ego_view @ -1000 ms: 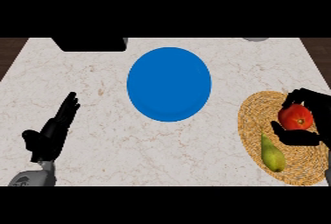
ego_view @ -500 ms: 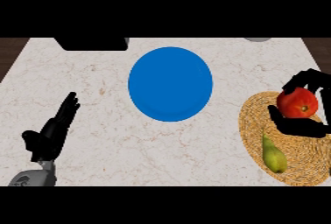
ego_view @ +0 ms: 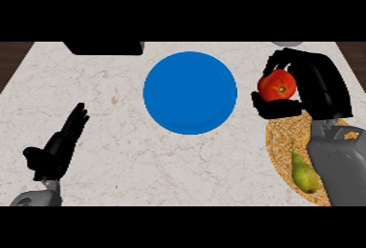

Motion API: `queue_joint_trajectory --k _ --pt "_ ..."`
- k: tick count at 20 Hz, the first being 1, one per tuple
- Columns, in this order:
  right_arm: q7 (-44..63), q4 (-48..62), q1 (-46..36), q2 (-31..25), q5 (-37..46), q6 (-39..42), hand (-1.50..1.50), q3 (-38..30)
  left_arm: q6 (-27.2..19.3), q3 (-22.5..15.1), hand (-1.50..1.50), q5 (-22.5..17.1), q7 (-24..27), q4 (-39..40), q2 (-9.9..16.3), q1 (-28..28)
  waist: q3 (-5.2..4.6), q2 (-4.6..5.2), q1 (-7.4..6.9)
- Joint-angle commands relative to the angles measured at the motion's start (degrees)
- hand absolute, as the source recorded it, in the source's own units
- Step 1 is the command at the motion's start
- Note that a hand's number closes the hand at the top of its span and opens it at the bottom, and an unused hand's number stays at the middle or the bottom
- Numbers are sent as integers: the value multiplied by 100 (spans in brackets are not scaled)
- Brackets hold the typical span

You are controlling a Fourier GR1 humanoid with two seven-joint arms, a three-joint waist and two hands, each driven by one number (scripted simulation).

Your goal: Pick the tomato from the placemat and place it in the plate

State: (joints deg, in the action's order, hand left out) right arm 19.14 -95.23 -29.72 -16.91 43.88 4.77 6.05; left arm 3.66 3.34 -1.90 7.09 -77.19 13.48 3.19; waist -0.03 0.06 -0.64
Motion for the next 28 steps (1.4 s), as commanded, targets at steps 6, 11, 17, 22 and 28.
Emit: queue_joint_trajectory --k 6,11,17,22,28 --pt "42 2149 -1380 1299 577 -654 150 446 41 2 0 46 -92 -326 -21 -144 3 7 -61" --pt "-347 3443 -1684 1672 593 -1546 150 484 91 136 0 28 58 61 -43 68 2 17 -35" --pt "-84 4286 -2023 1687 -431 -2930 150 393 150 151 0 51 28 125 28 192 5 57 -165" --pt "241 5628 -2948 1690 -907 -3131 -150 616 41 -1 0 133 -343 -273 -124 93 3 34 -150" --pt "-793 5914 -2732 1691 -2090 -3926 -150 435 98 14 0 183 -92 -14 -138 182 6 61 -191"
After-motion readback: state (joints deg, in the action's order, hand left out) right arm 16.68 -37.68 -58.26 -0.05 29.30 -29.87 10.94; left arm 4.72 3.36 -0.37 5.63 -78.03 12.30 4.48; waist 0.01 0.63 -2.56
